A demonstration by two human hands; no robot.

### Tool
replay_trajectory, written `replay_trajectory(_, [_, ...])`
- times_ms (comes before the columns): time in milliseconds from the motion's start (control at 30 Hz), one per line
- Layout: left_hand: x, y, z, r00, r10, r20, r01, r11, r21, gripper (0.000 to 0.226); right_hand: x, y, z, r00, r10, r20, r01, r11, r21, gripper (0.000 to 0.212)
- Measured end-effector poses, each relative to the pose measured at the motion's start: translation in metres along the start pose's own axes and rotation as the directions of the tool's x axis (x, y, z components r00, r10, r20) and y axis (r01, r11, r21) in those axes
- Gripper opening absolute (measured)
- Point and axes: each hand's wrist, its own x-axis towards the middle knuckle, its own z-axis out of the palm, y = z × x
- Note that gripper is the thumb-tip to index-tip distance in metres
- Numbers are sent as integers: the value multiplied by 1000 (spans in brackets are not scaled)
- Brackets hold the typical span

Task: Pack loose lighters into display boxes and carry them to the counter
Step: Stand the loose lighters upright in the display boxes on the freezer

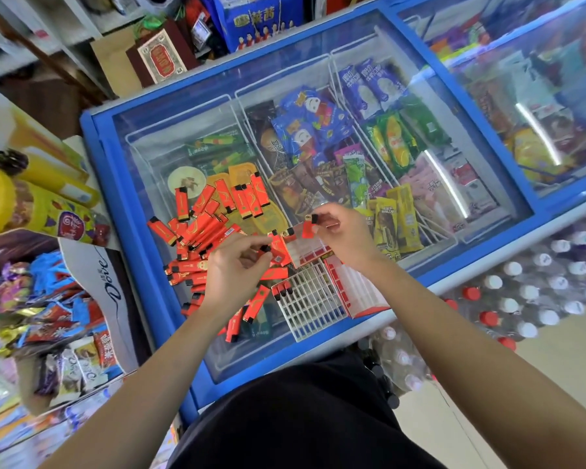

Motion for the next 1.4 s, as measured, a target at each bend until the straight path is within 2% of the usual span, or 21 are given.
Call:
replay_trajectory(133, [-1,-8,-1,996,65,58,-74,986,152,39,3,7,13,997,-68,-24,68,997,-34,27])
replay_trajectory(200, [8,-7,1,978,102,183,-152,945,288,54,4,9,17,995,-86,-42,83,993,-85,28])
replay_trajectory(300, [21,-1,7,916,-23,402,-195,849,492,64,3,14,23,988,-134,-76,116,973,-201,30])
replay_trajectory(367, [26,-1,10,892,-103,441,-174,820,544,66,2,15,28,981,-169,-96,144,963,-227,29])
replay_trajectory(500, [26,-6,11,929,-98,358,-81,888,453,64,4,15,33,990,-113,-83,91,970,-227,21])
replay_trajectory(600, [23,-9,12,934,-85,347,-65,915,399,63,2,16,33,996,-63,-64,48,977,-210,22])
replay_trajectory(733, [25,-10,15,937,-119,329,4,944,331,62,1,8,25,995,98,24,-96,992,-82,21])
replay_trajectory(800, [26,-10,15,935,-127,331,25,955,297,60,4,6,24,991,125,55,-121,990,-76,24])
replay_trajectory(867, [26,-11,14,939,-111,326,16,960,279,58,7,6,26,986,154,56,-151,987,-63,27])
replay_trajectory(1000, [25,-14,14,952,-102,290,21,963,269,60,11,6,32,953,300,28,-301,946,119,34])
replay_trajectory(1133, [20,-15,18,954,-96,283,23,968,251,62,10,5,34,963,270,15,-270,959,85,26])
replay_trajectory(1333, [18,-11,19,960,-114,255,21,939,343,62,11,-1,28,990,127,-59,-134,982,-132,19])
replay_trajectory(1400, [17,-12,17,969,-113,220,30,937,349,61,11,-4,29,989,127,-73,-135,983,-124,17])
